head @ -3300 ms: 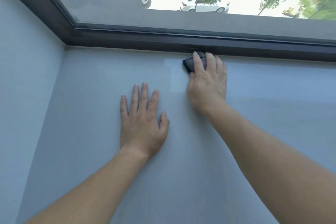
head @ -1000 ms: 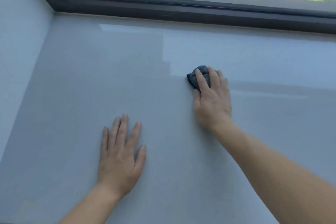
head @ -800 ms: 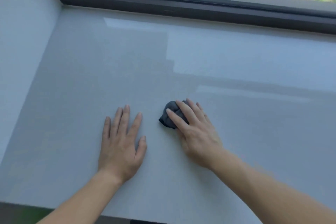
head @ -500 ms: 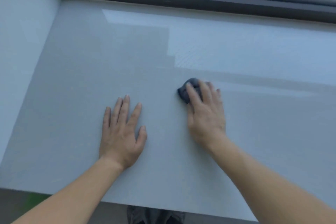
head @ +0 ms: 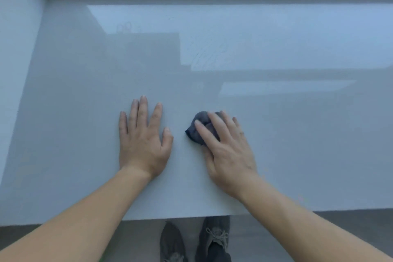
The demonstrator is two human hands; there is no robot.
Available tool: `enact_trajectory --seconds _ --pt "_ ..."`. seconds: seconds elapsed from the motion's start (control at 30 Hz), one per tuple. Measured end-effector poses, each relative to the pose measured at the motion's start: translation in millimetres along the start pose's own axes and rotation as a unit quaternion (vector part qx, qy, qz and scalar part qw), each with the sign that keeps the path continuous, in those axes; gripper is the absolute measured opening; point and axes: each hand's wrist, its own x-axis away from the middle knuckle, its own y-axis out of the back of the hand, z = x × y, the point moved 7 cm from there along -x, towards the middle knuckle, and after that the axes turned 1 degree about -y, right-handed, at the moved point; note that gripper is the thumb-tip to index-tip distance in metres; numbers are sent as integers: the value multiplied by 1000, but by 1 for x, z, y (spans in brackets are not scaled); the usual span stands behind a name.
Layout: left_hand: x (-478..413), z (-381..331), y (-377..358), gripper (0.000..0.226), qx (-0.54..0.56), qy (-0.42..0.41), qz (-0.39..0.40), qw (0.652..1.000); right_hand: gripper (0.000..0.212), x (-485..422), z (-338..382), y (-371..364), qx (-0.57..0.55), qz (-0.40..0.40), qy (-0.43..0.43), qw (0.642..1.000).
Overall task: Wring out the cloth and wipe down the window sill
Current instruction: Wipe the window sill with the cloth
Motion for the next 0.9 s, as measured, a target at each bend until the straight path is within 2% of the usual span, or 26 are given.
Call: enact_trajectory --seconds 0.07,0.13,0.23,0.3,0.37,0.47,0.57,0.6,0.7,0.73,0.8,0.9 --pt "0 1 1 69 4 -2 -2 1000 57 32 14 -4 11 48 81 995" --pt "1 1 2 69 9 -3 -6 1000 56 28 -5 6 29 43 80 995" --pt "1 1 2 68 19 -5 -5 1000 54 1 -53 29 20 -25 -121 992" --pt "1 3 1 65 24 -6 -10 1000 54 3 -50 30 6 -57 -193 980" --pt "1 3 2 60 34 -14 -19 999 56 24 -14 17 0 -62 -129 990" --pt "2 3 3 55 49 -22 -27 998 60 75 42 -9 16 0 15 1000" --pt "7 4 2 53 56 -30 -28 998 57 86 33 -7 29 36 73 996" --pt "8 4 2 54 58 -32 -27 997 55 81 19 -1 32 25 41 998" --pt "11 4 3 54 64 -32 -20 997 54 74 -27 22 5 -40 -162 986" --pt "13 4 3 54 65 -32 -19 997 55 79 -26 24 1 -56 -190 980" --pt "17 3 7 51 71 -33 -21 997 55 95 -1 14 10 -53 -137 989" --pt "20 3 17 46 99 -43 -42 993 51 121 26 1 18 26 18 999"
